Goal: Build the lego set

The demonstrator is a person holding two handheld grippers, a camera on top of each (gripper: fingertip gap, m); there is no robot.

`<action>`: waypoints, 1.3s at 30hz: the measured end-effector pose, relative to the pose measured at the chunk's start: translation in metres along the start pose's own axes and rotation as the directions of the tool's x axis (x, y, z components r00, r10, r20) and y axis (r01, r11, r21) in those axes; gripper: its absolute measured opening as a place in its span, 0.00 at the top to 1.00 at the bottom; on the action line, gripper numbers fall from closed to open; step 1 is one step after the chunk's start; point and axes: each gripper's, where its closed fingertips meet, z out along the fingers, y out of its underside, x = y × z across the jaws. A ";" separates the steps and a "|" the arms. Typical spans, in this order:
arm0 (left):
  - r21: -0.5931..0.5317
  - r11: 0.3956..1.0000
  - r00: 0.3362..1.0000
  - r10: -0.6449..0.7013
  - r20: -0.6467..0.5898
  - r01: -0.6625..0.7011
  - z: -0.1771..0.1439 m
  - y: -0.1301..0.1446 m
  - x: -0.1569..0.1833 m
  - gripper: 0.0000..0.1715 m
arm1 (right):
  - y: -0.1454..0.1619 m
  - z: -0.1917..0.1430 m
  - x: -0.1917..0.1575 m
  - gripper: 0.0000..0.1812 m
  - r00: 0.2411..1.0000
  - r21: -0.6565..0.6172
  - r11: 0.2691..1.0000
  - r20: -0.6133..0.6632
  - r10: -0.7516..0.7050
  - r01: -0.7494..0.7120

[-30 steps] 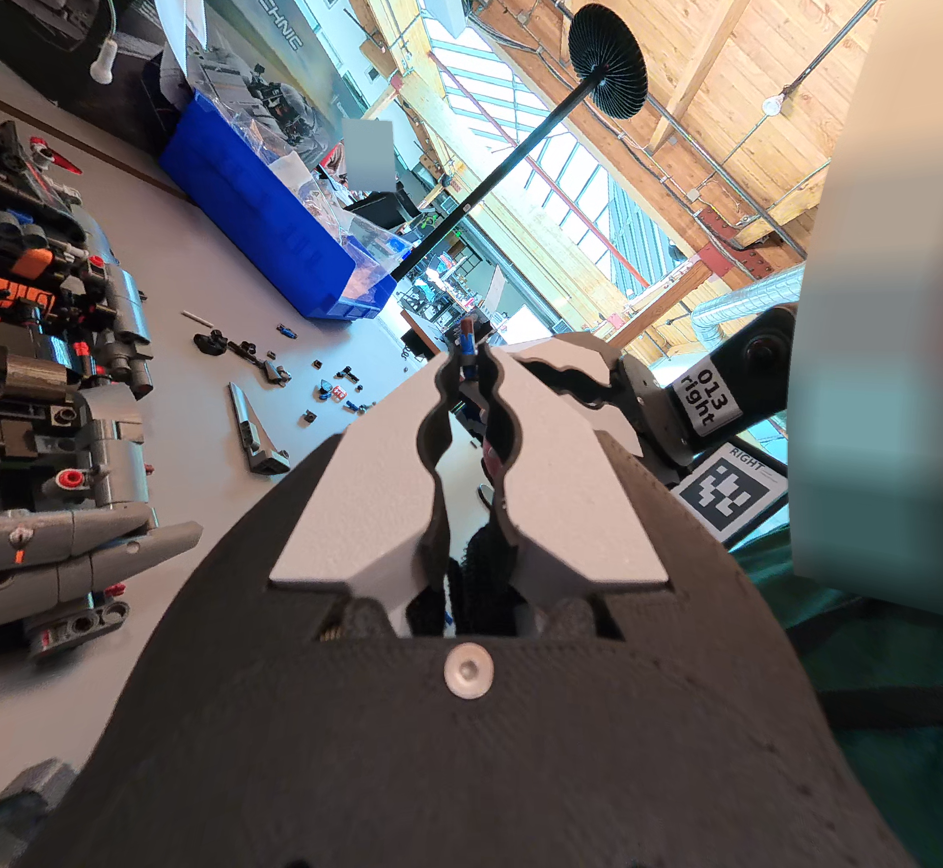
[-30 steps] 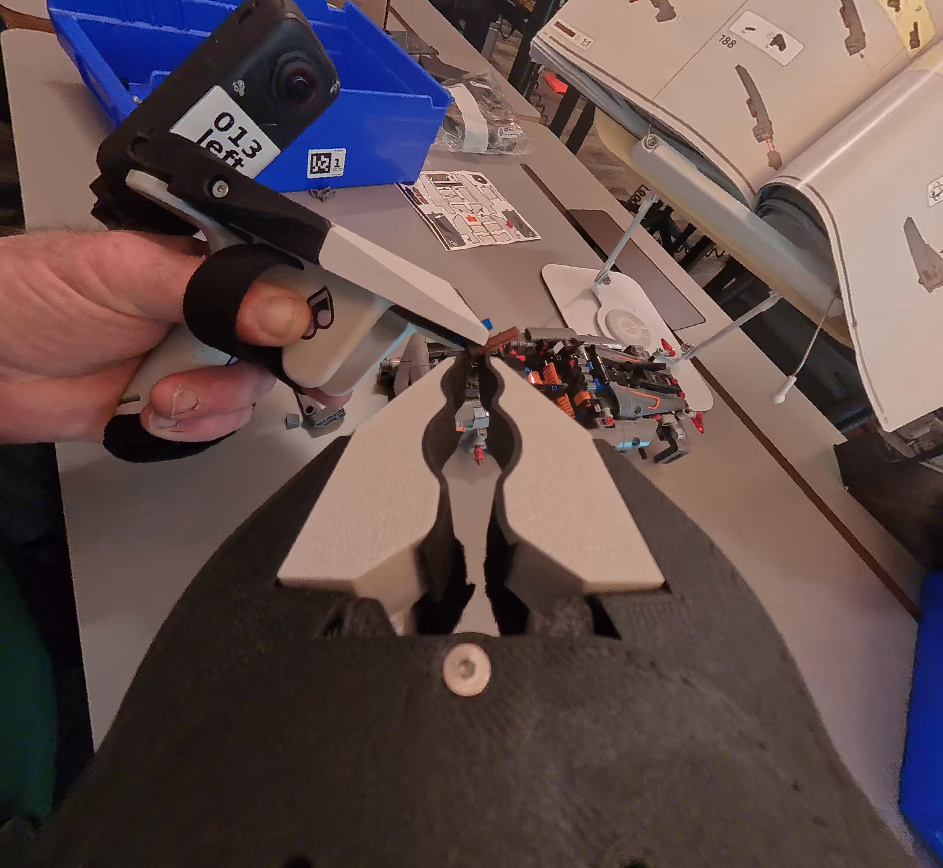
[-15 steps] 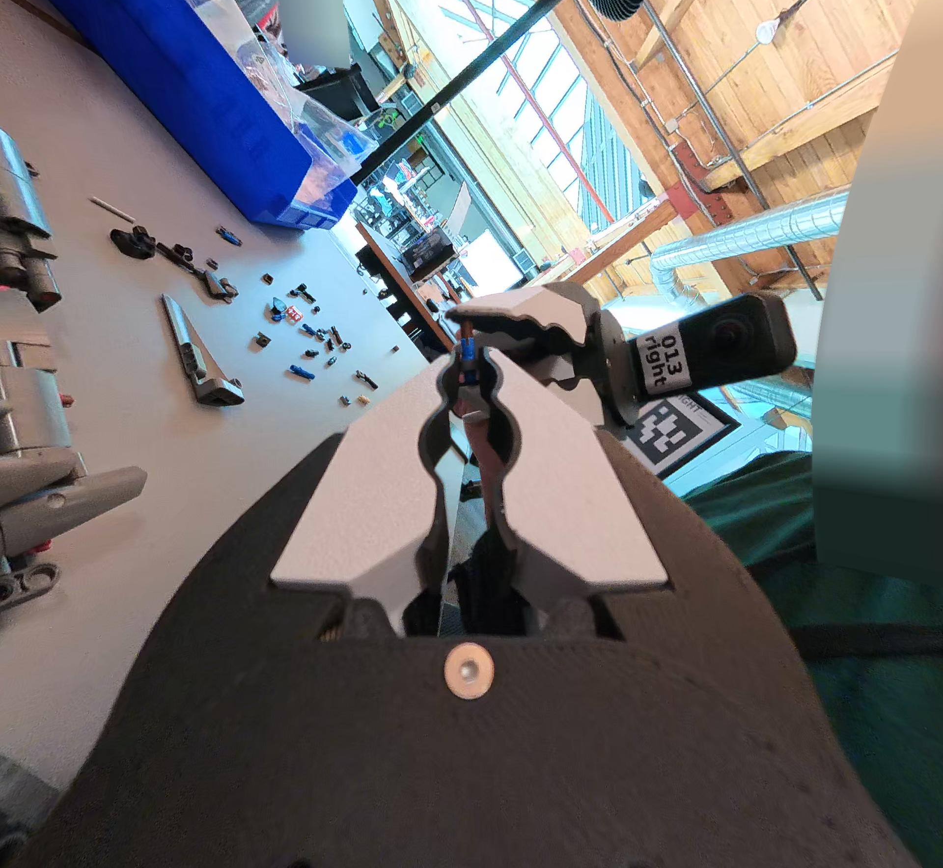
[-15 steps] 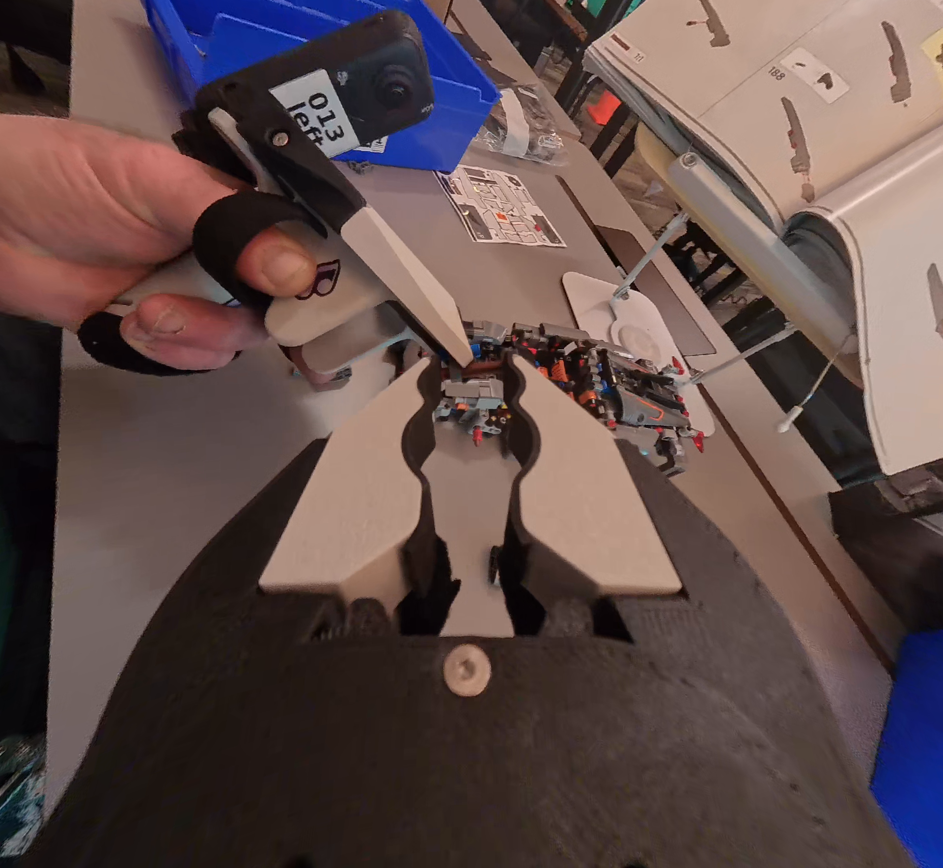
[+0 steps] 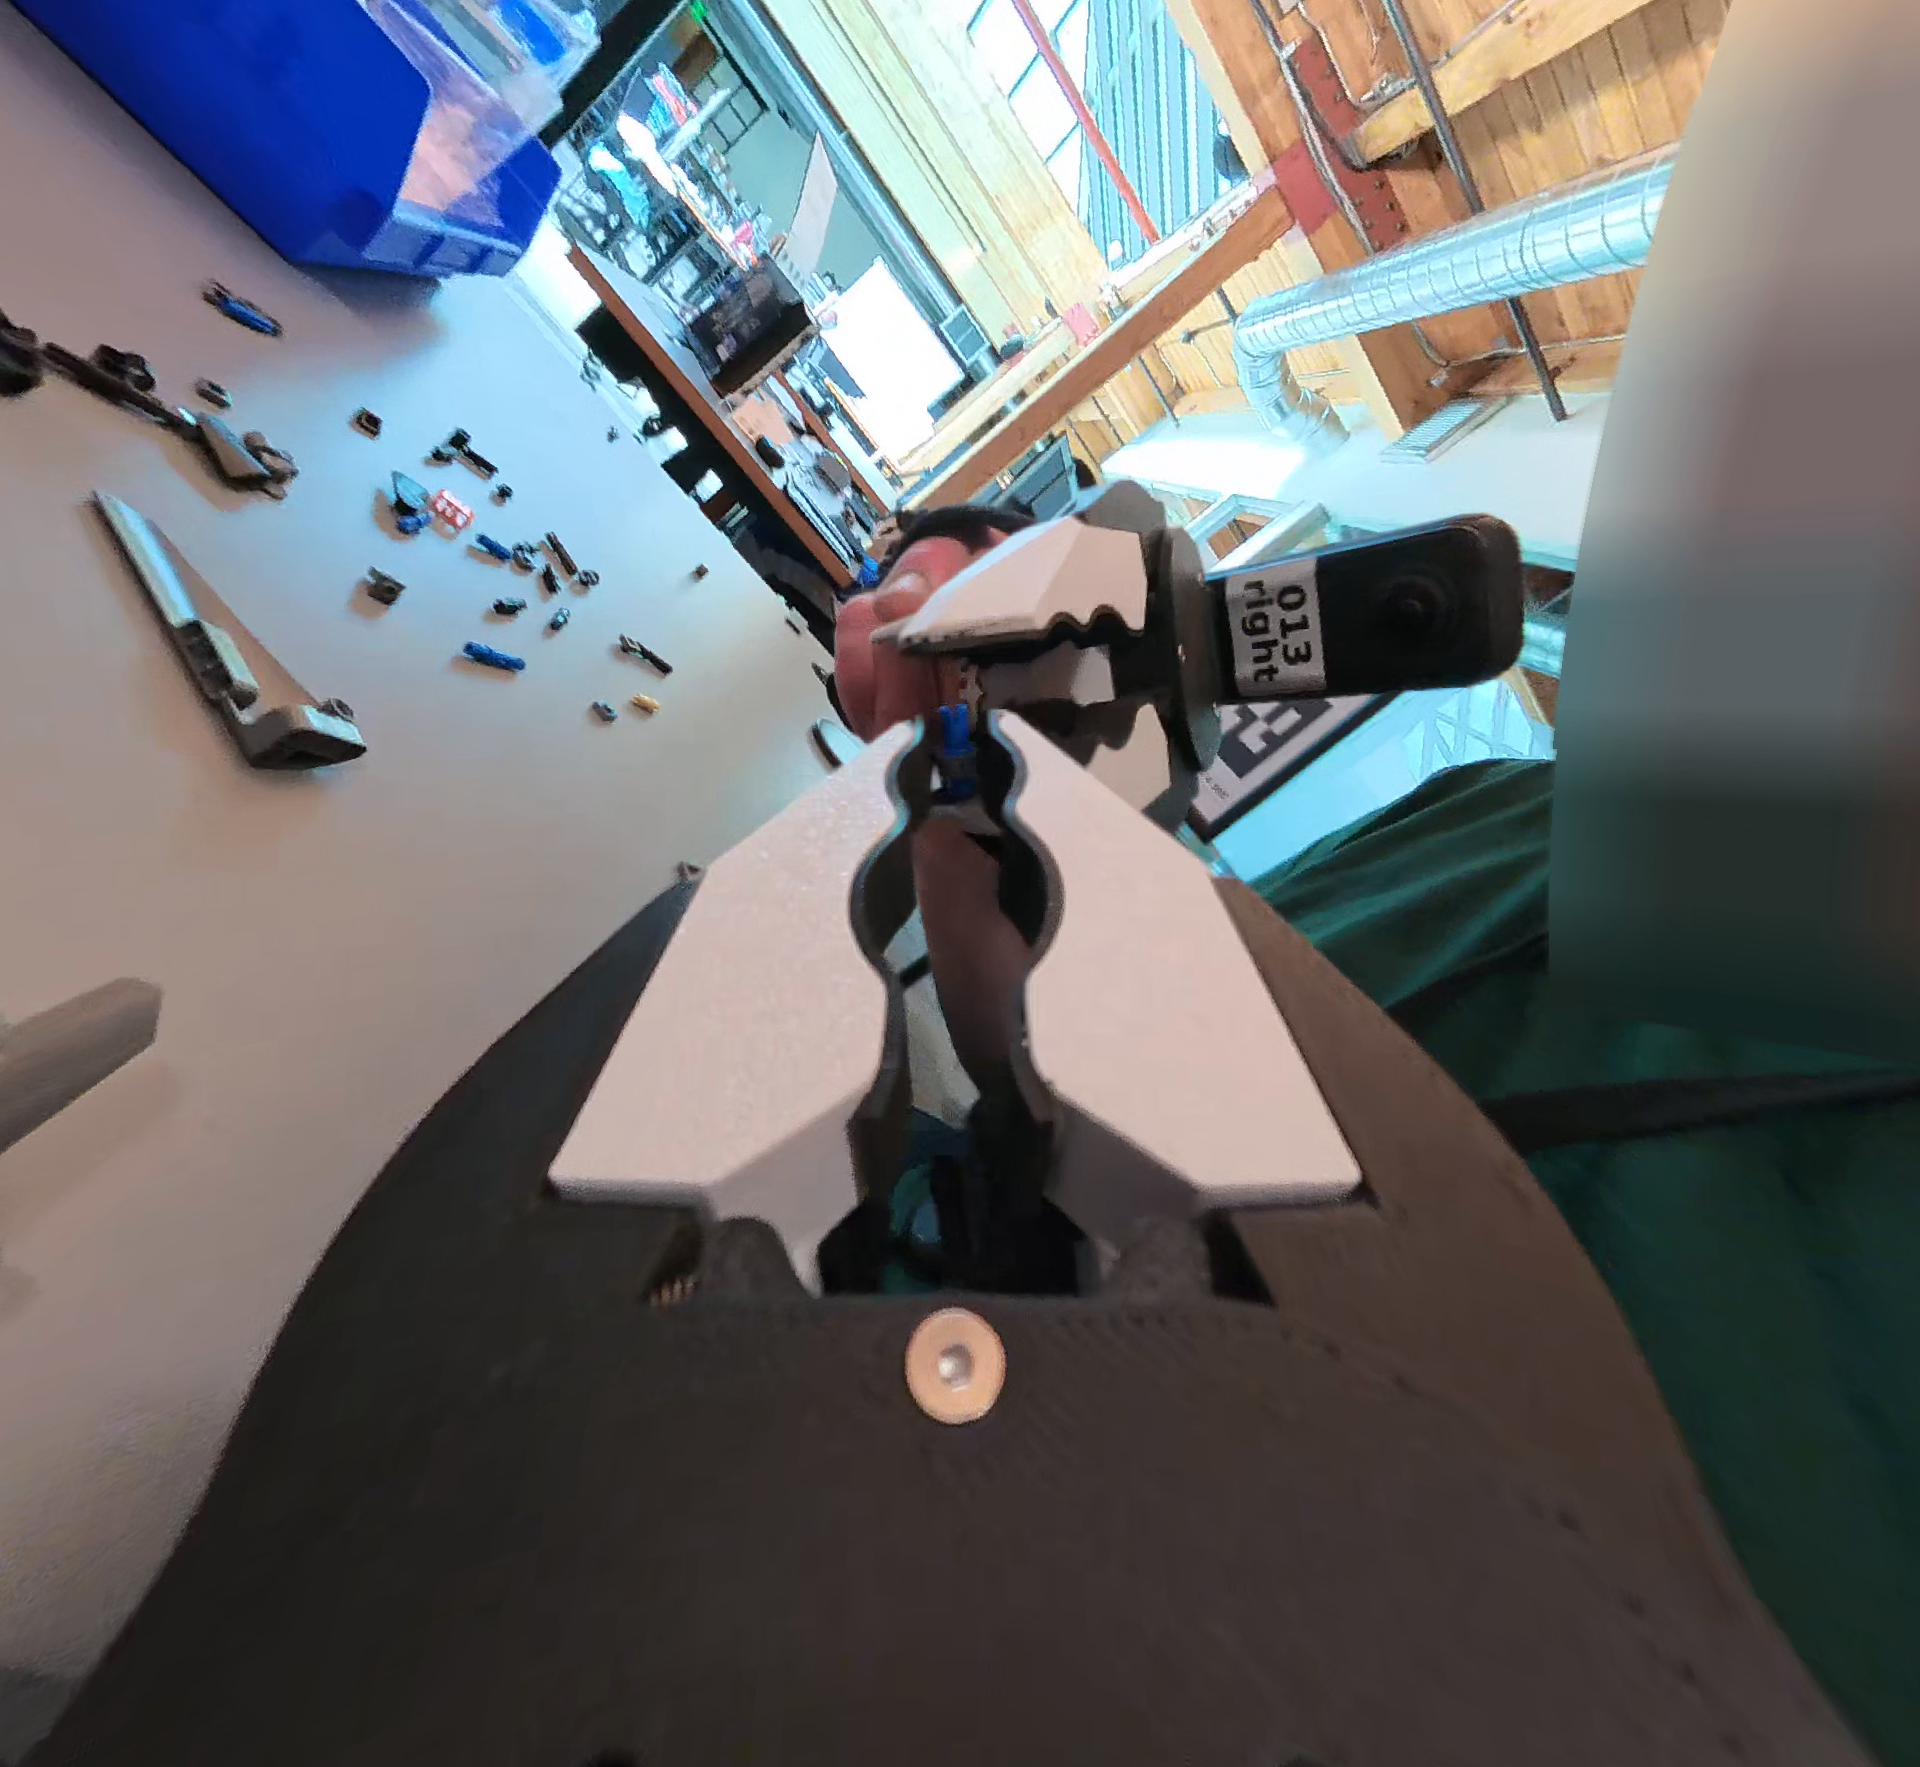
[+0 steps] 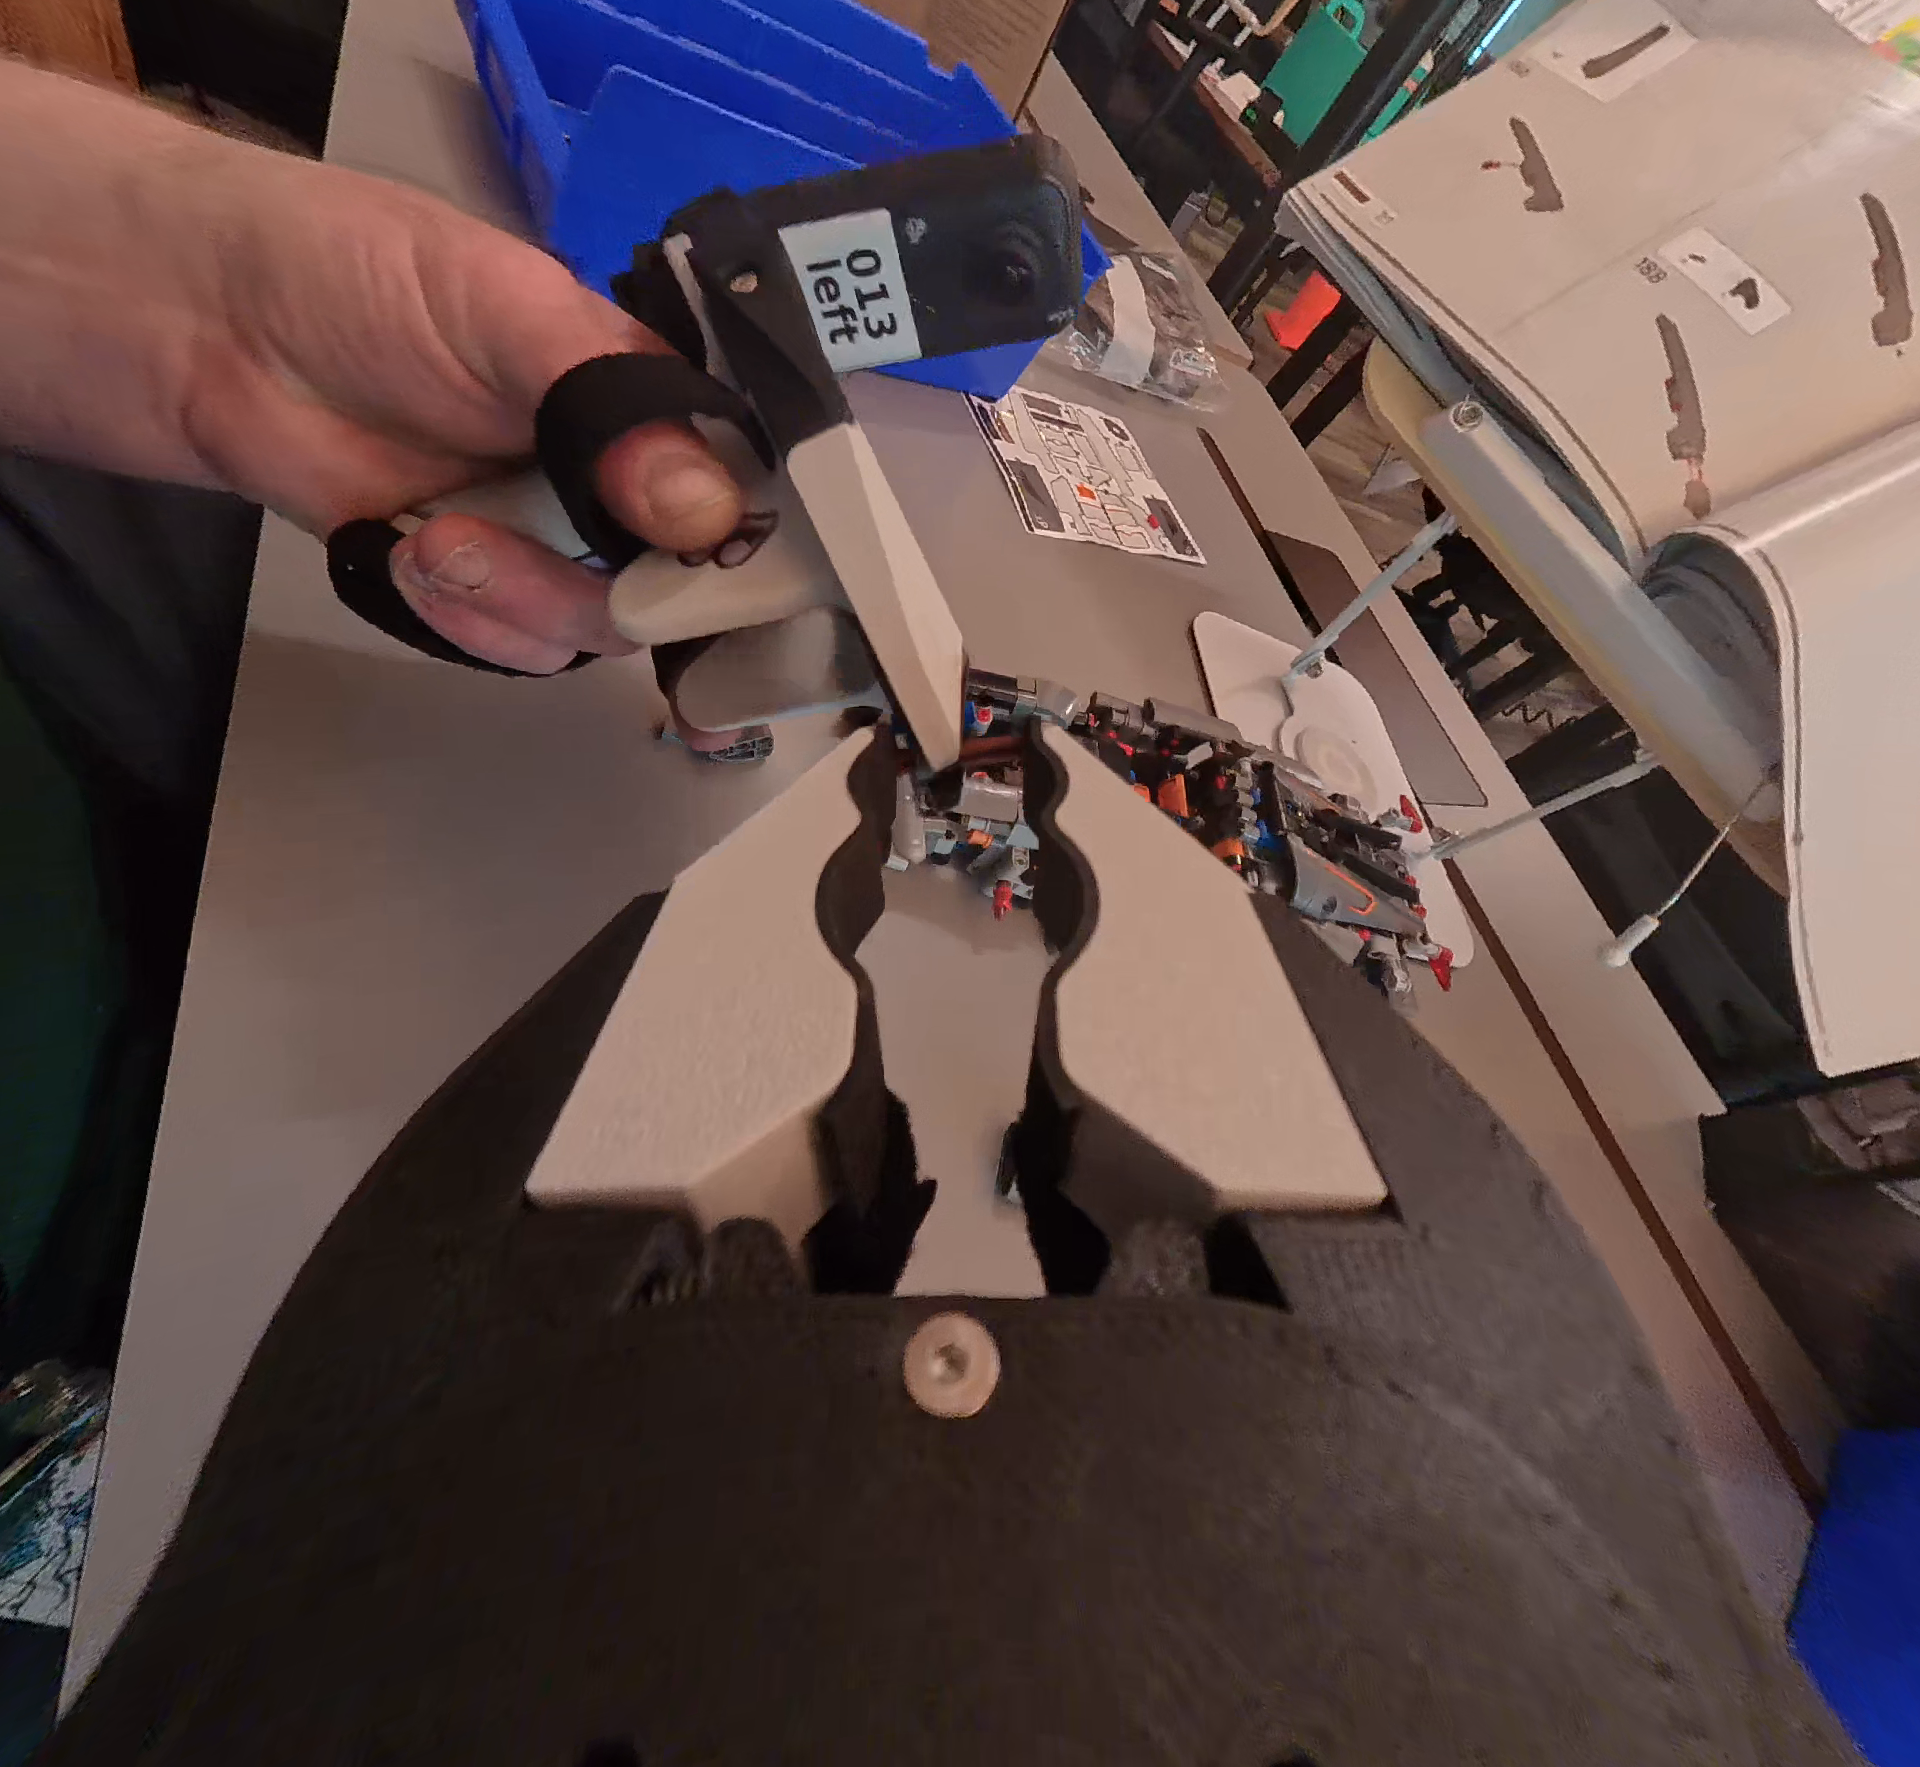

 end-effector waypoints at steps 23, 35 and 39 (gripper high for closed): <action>0.008 0.999 0.999 0.037 0.023 -0.037 -0.013 -0.008 0.004 0.97 | -0.010 0.007 0.001 0.87 0.997 0.040 0.997 0.036 -0.068 0.066; 0.001 0.996 0.995 0.086 0.041 -0.086 -0.031 -0.017 0.007 0.98 | -0.016 0.013 -0.004 0.88 0.976 0.037 0.987 0.147 -0.158 0.155; -0.038 0.994 0.993 0.109 0.056 -0.107 -0.034 -0.016 0.007 0.99 | -0.018 0.015 -0.005 0.88 0.972 0.058 0.988 0.178 -0.153 0.145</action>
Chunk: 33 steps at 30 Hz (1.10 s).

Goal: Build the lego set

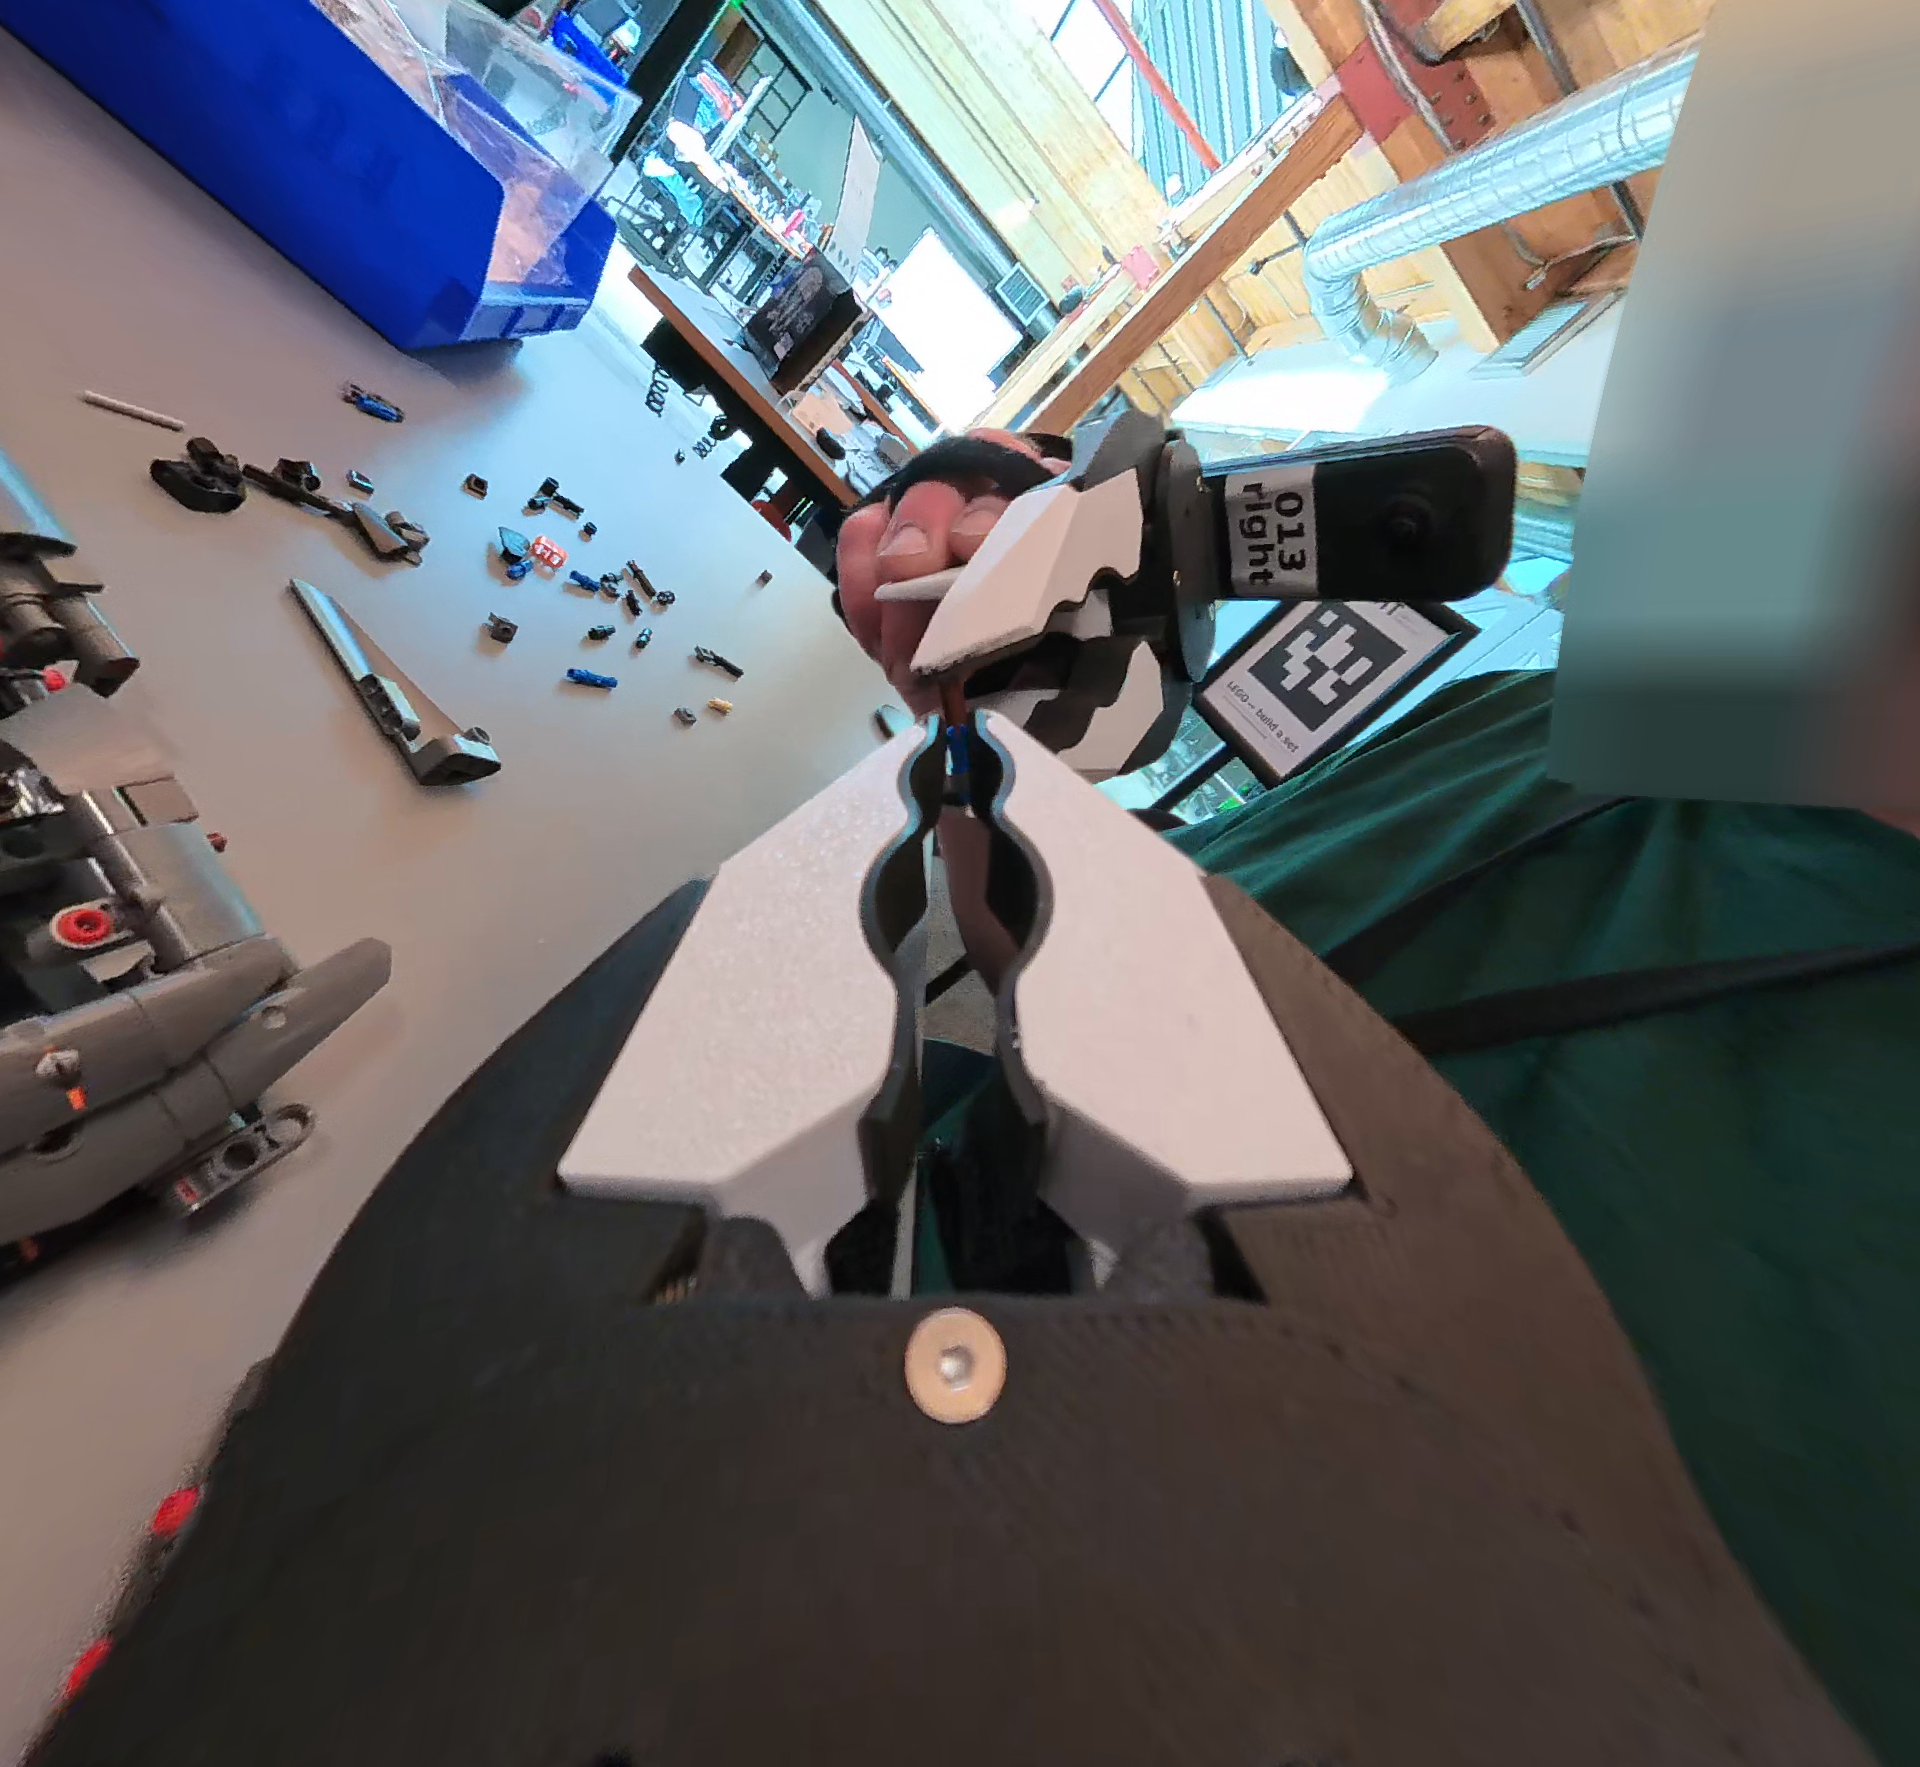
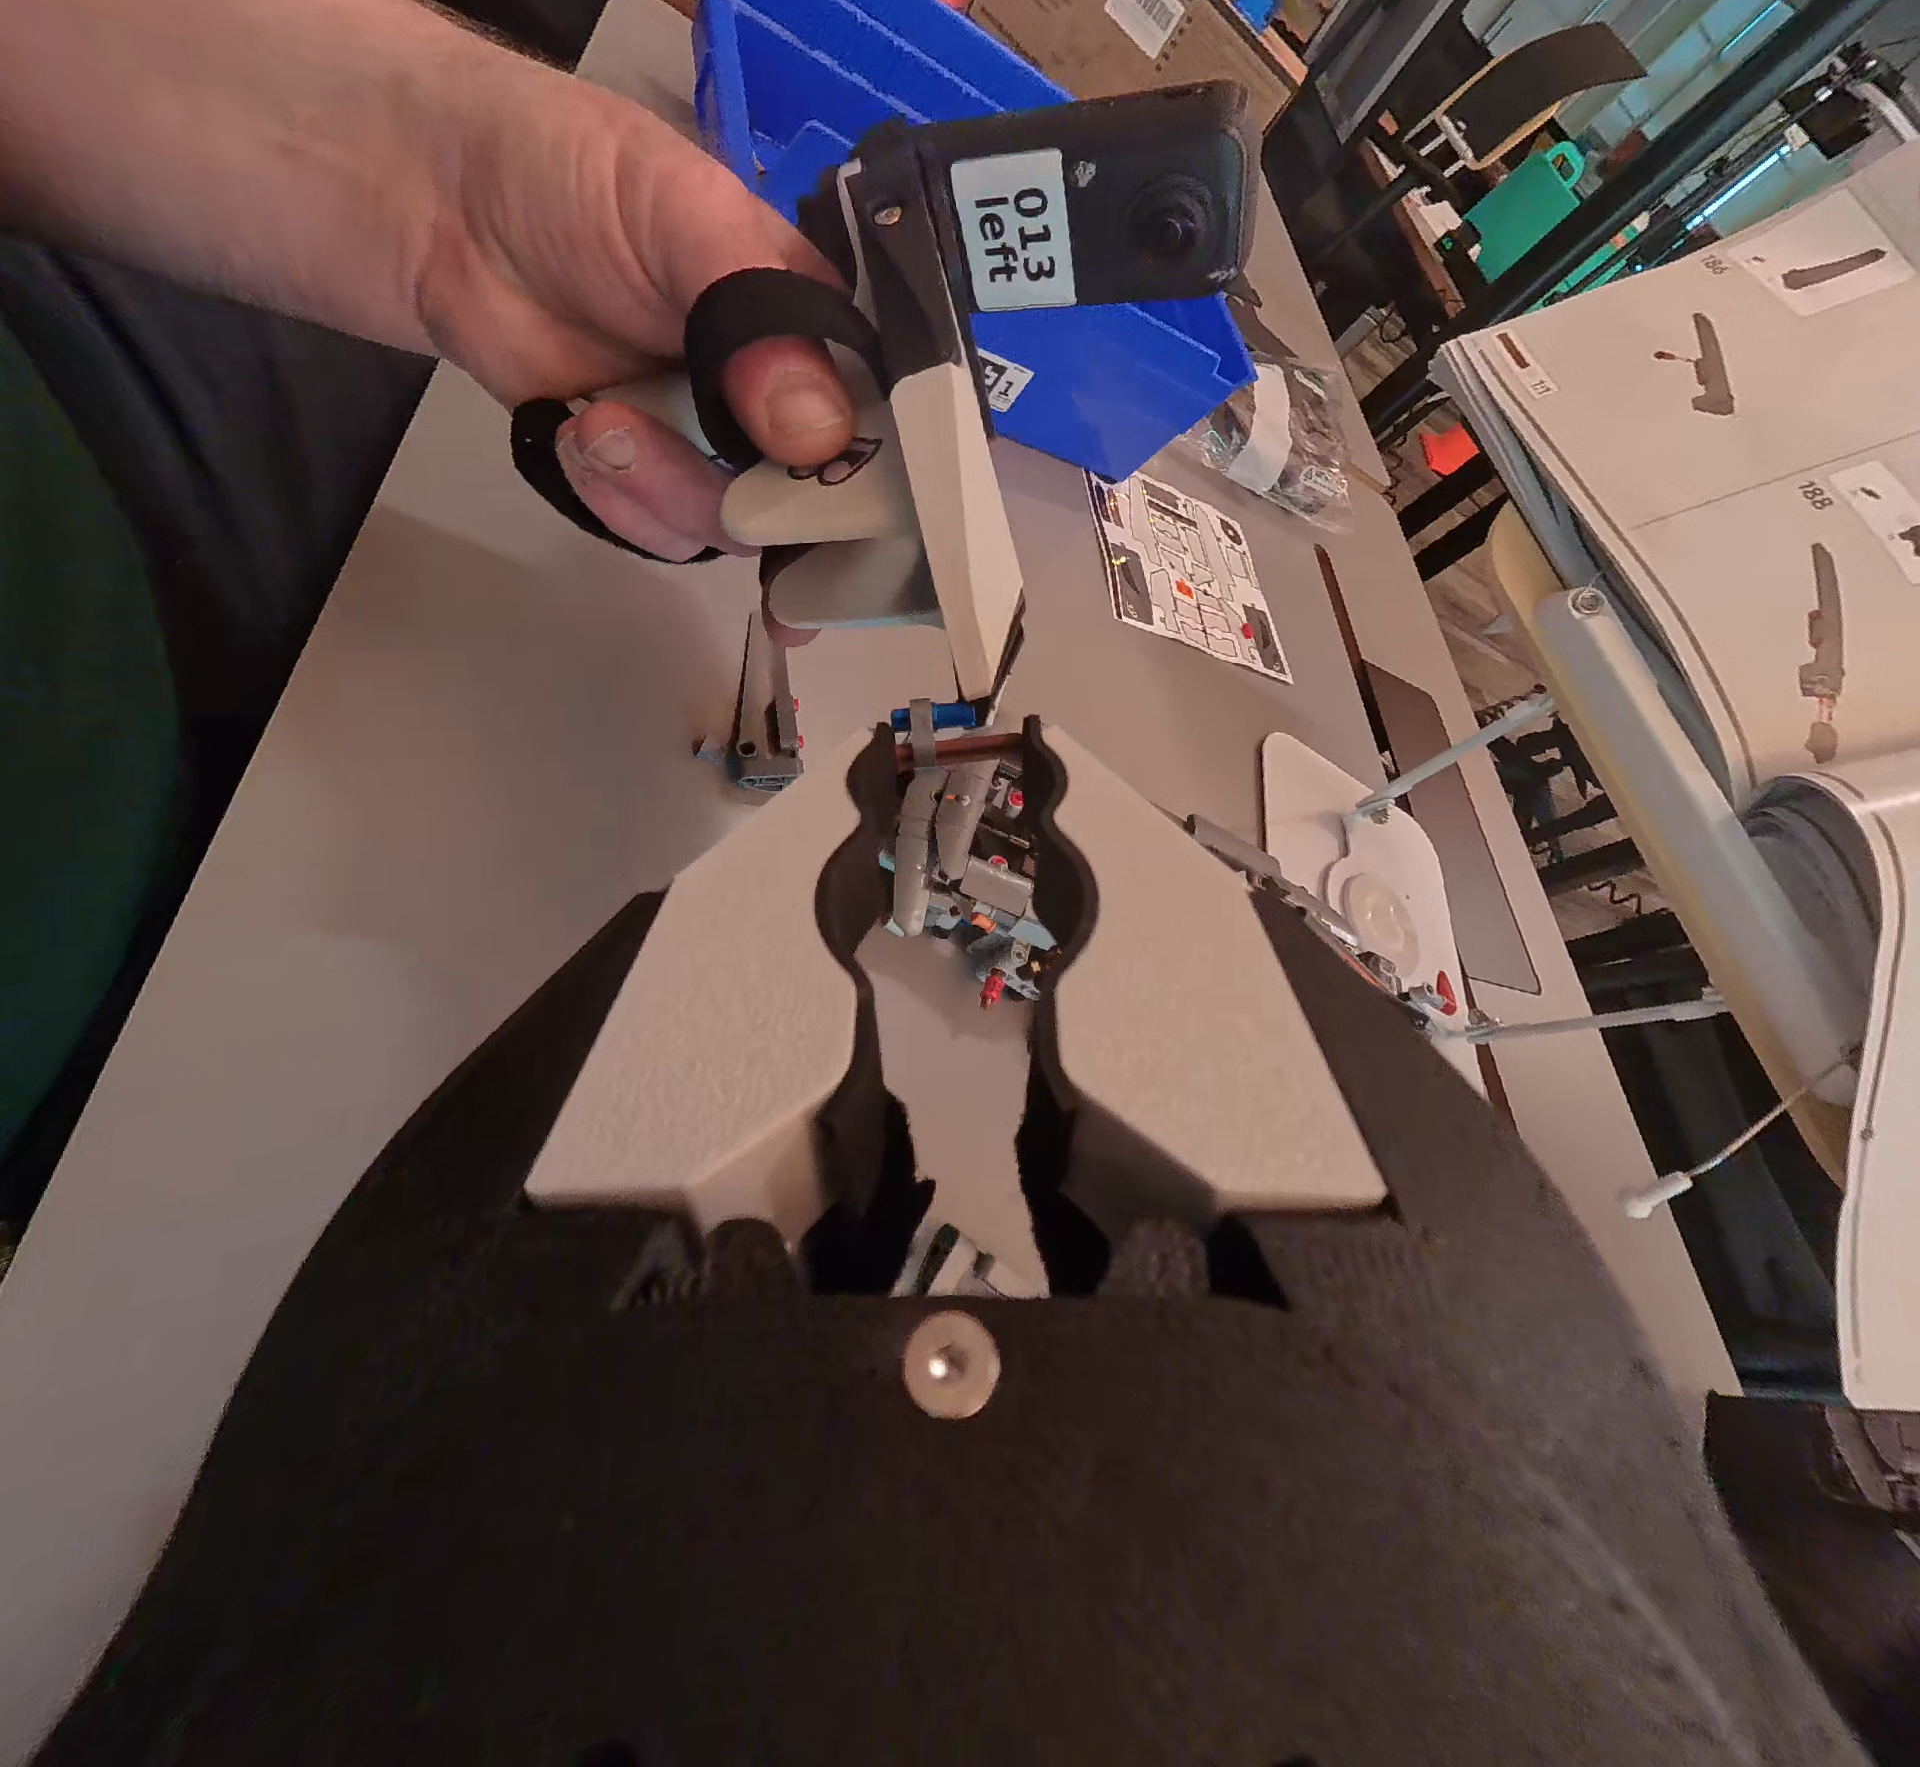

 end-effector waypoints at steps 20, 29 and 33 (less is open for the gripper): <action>0.283 0.958 0.999 0.035 0.034 -0.043 -0.005 -0.046 -0.016 1.00 | 0.011 -0.008 0.056 0.85 0.950 0.159 0.946 -0.091 0.299 -0.282; 0.170 0.981 0.990 0.075 0.123 -0.095 -0.002 -0.035 -0.034 1.00 | 0.087 -0.078 0.081 0.87 0.793 0.113 0.806 -0.143 0.592 -0.581; 0.032 0.985 0.961 0.160 0.228 -0.171 0.005 -0.018 -0.048 1.00 | 0.128 -0.074 0.052 0.85 0.805 -0.119 0.797 -0.147 0.575 -0.592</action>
